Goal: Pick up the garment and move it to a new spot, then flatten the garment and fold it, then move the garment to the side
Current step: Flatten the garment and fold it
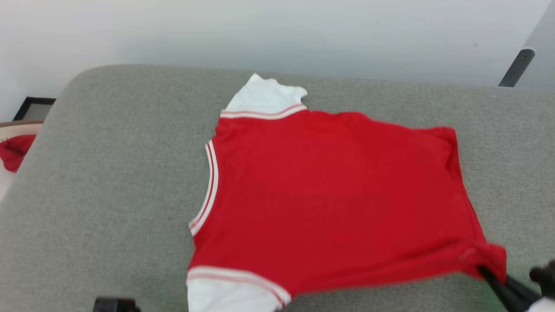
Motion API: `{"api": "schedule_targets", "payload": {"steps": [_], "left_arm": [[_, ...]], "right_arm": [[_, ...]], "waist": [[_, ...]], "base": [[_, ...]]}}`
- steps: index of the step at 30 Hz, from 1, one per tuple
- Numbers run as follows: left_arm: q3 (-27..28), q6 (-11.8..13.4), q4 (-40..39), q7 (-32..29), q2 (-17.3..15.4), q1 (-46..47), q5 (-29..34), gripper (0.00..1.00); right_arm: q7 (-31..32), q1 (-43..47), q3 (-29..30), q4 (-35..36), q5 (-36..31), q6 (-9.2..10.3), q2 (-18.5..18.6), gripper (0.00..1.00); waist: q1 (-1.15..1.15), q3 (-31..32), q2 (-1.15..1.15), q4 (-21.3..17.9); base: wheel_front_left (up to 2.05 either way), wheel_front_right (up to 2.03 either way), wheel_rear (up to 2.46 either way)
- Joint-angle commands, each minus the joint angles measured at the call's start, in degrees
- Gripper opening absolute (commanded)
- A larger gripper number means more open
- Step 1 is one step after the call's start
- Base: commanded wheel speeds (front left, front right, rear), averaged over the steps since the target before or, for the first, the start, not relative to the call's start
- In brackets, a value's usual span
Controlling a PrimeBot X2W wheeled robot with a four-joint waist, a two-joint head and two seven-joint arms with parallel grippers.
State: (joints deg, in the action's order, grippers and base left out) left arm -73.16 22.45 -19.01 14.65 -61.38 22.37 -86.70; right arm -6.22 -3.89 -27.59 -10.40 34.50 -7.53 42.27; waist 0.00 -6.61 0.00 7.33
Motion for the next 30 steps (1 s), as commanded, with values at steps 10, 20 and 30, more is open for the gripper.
{"api": "schedule_targets", "payload": {"steps": [10, 20, 30], "left_arm": [[4.87, 3.14, -2.79, 0.44, -1.69, -10.23, -3.51, 0.00], [8.30, 5.55, -6.94, -2.88, -8.06, -2.36, 5.15, 0.00], [9.21, -3.21, 2.71, -16.01, -4.59, 12.69, 13.62, 0.00]], "right_arm": [[1.47, 12.13, 3.04, 6.61, 3.75, 0.08, 1.73, 0.00], [4.74, 9.83, 6.46, 10.45, 5.14, 0.08, 0.19, 0.00], [13.16, 2.22, 8.62, 10.51, 3.25, 0.08, -4.16, 0.00]], "waist": [[0.00, -0.50, 0.00, 0.84], [0.00, -1.14, 0.00, -0.72], [0.00, -3.61, 0.00, -3.05]], "base": [[0.00, 0.00, 0.00], [0.00, 0.00, 0.00], [0.00, 0.00, 0.00]]}}
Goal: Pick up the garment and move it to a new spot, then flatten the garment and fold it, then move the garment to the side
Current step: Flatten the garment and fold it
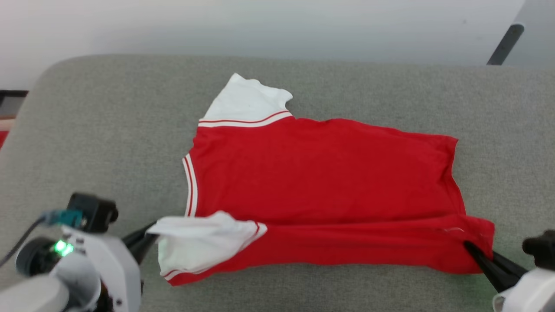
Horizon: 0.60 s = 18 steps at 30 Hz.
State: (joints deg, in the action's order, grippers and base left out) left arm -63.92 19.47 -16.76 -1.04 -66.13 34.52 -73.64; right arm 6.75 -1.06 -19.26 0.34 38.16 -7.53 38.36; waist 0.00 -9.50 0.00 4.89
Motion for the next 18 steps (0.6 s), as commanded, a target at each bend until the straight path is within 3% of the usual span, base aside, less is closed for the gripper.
{"api": "schedule_targets", "payload": {"steps": [1, 10, 18], "left_arm": [[-0.22, -1.61, 2.22, -1.53, 1.13, 1.69, 0.80, 0.00], [-1.69, -11.56, 18.49, -7.52, 9.22, 7.87, 0.96, 0.00], [-3.01, -17.48, 29.42, -9.38, 15.06, 9.51, 0.19, 0.00]], "right_arm": [[0.97, -1.36, 0.34, -0.30, -0.77, 0.08, -0.67, 0.00], [6.18, -6.68, -0.03, -2.76, -2.49, 0.08, -3.65, 0.00], [11.45, -9.17, 1.30, -4.95, -3.70, 0.08, -5.87, 0.00]], "waist": [[0.00, -1.09, 0.00, -0.75], [0.00, -4.70, 0.00, -1.66], [0.00, -6.84, 0.00, -1.83]], "base": [[0.00, 0.00, 0.00], [0.00, 0.00, 0.00], [0.00, 0.00, 0.00]]}}
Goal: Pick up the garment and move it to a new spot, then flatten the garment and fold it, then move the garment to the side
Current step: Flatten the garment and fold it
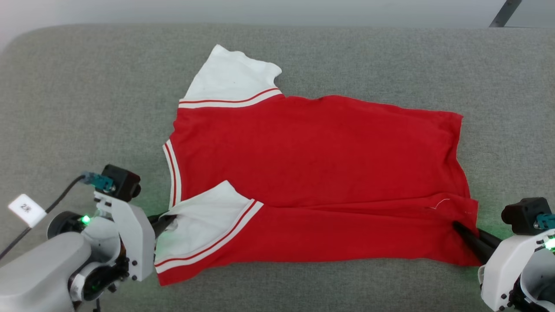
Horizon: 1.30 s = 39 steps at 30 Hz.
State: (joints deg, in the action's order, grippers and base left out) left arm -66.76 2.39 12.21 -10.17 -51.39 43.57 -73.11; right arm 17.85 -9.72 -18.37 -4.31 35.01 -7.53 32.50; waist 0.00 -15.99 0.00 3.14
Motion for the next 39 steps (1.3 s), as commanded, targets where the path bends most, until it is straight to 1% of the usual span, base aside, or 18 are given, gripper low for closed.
{"api": "schedule_targets", "payload": {"steps": [1, 2, 3, 5, 6, 7, 8, 9, 10, 11, 14, 21, 25, 29, 34, 39], "left_arm": [[-0.17, -0.90, 1.59, -0.25, 0.92, 0.70, -0.49, 0.00], [-0.34, -1.43, 2.50, -0.47, 1.47, 0.92, -0.50, 0.03], [-0.46, -1.71, 3.46, -0.83, 1.93, 0.95, -0.61, 0.14], [-0.45, -2.39, 4.99, -1.24, 2.93, 0.89, -1.25, 0.29], [-0.28, -2.65, 5.63, -1.27, 3.33, 0.98, -1.60, 0.38], [-0.09, -2.77, 6.25, -1.33, 3.69, 1.05, -2.10, 0.48], [0.00, -2.79, 6.71, -1.51, 3.82, 1.03, -2.36, 0.71], [0.21, -2.87, 6.96, -1.55, 3.93, 0.96, -2.85, 0.98], [0.31, -3.03, 7.20, -1.60, 3.94, 0.93, -3.02, 1.00], [0.45, -3.04, 7.33, -1.60, 3.82, 0.85, -3.26, 1.00], [0.91, -3.02, 6.89, -0.98, 3.45, 0.30, -3.84, 1.00], [2.00, -0.78, 3.21, 1.49, 1.22, -1.75, -4.41, 1.00], [2.64, 1.32, -1.19, 3.85, -0.98, -3.90, -4.58, 1.00], [3.25, 4.17, -6.26, 5.47, -3.56, -6.52, -5.79, 1.00], [4.12, 7.75, -12.72, 6.26, -7.26, -9.74, -8.50, 1.00], [5.50, 9.88, -17.82, 6.64, -10.15, -12.51, -12.96, 1.00]], "right_arm": [[0.89, -0.65, 0.56, -0.46, -0.60, 0.08, -0.24, 0.00], [1.30, -0.88, 0.58, -0.51, -0.79, 0.08, -0.47, 0.00], [1.58, -1.08, 0.54, -0.54, -0.81, 0.08, -0.70, 0.00], [2.28, -1.49, 0.64, -0.65, -0.81, 0.08, -1.02, 0.00], [2.44, -1.68, 0.76, -0.60, -0.95, 0.08, -1.17, 0.08], [2.95, -1.54, 0.94, -0.69, -0.73, 0.08, -1.41, 0.23], [3.43, -1.45, 0.63, -0.59, -0.71, 0.08, -1.34, 0.38], [3.86, -1.45, 0.52, -0.39, -0.82, 0.08, -1.23, 0.49], [4.23, -1.35, 0.68, -0.27, -0.77, 0.08, -1.26, 0.93], [4.66, -1.12, 0.99, -0.23, -0.46, 0.08, -1.47, 1.00], [5.76, -0.64, 1.09, 0.74, -0.28, 0.07, -1.32, 1.00], [7.64, 1.16, 2.53, 2.74, -0.37, 0.07, -1.49, 1.00], [6.73, 2.46, 4.12, 4.54, -1.49, 0.07, -2.26, 1.00], [5.66, 4.18, 6.09, 6.43, -3.15, 0.07, -3.52, 1.00], [5.33, 6.35, 8.67, 9.83, -5.36, 0.07, -5.69, 1.00], [5.29, 8.30, 11.78, 13.90, -7.46, 0.07, -8.13, 1.00]], "waist": [[0.00, -0.44, 0.00, -0.07], [0.00, -0.51, 0.00, -0.05], [0.00, -0.56, 0.00, -0.01], [0.00, -0.55, 0.00, 0.08], [0.00, -0.46, 0.00, 0.13], [0.00, -0.30, 0.00, 0.21], [0.00, -0.06, 0.00, 0.25], [0.00, 0.22, 0.00, 0.31], [0.00, 0.61, 0.00, 0.40], [0.00, 0.99, 0.00, 0.45], [0.00, 2.49, 0.00, 0.64], [0.00, 7.25, 0.00, 1.49], [0.00, 9.96, 0.00, 2.07], [0.00, 12.34, 0.00, 2.58], [0.00, 14.34, 0.00, 2.49], [0.00, 14.52, 0.00, 1.49]], "base": [[0.00, 0.00, 0.00], [0.00, 0.00, 0.00], [0.00, 0.00, 0.00], [0.00, 0.00, 0.00], [0.00, 0.00, 0.00], [0.00, 0.00, 0.00], [0.00, 0.00, 0.00], [0.00, 0.00, 0.00], [0.00, 0.00, 0.00], [0.00, 0.00, 0.00], [0.00, 0.00, 0.00], [0.00, 0.00, 0.00], [0.00, 0.00, 0.00], [0.00, 0.00, 0.00], [0.00, 0.00, 0.00], [0.00, 0.00, 0.00]]}}
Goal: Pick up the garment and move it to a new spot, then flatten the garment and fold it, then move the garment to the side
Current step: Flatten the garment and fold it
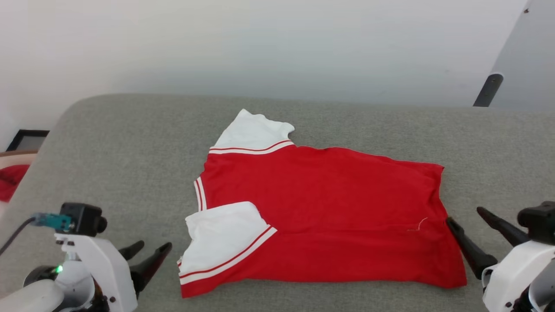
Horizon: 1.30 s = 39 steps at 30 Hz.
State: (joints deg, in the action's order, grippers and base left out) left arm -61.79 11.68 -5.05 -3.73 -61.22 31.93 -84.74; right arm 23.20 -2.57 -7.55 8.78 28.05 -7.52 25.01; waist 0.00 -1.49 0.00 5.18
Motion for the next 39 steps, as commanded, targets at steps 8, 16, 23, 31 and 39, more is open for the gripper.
{"api": "schedule_targets", "payload": {"steps": [8, 16, 23, 31, 39], "left_arm": [[1.43, 1.50, -1.50, -3.90, -2.12, -1.86, -7.66, 1.00], [0.05, 1.81, 4.41, -13.13, 0.79, 1.13, -10.80, 1.00], [-1.74, 0.71, 12.68, -19.33, 4.61, 2.81, -11.89, 1.00], [-3.45, -0.51, 19.52, -22.94, 7.67, 3.70, -11.38, 1.00], [-4.00, -3.19, 26.00, -23.46, 12.13, 3.26, -11.75, 0.73]], "right_arm": [[1.70, 2.68, 4.53, 4.81, -2.39, 0.06, -3.58, 1.00], [2.01, 1.98, 6.51, 5.11, -2.86, 0.06, -5.63, 1.00], [1.83, 1.10, 6.66, 4.47, -2.66, 0.06, -6.51, 1.00], [2.00, 0.85, 7.13, 4.46, -2.36, 0.06, -6.87, 1.00], [4.05, 0.96, 8.20, 4.57, -2.12, 0.06, -7.34, 1.00]], "waist": [[0.00, -1.51, 0.00, -2.73], [0.00, -4.00, 0.00, -5.37], [0.00, -5.53, 0.00, -7.04], [0.00, -6.78, 0.00, -7.84], [0.00, -7.94, 0.00, -7.71]], "base": [[0.00, 0.00, 0.00], [0.00, 0.00, 0.00], [0.00, 0.00, 0.00], [0.00, 0.00, 0.00], [0.00, 0.00, 0.00]]}}
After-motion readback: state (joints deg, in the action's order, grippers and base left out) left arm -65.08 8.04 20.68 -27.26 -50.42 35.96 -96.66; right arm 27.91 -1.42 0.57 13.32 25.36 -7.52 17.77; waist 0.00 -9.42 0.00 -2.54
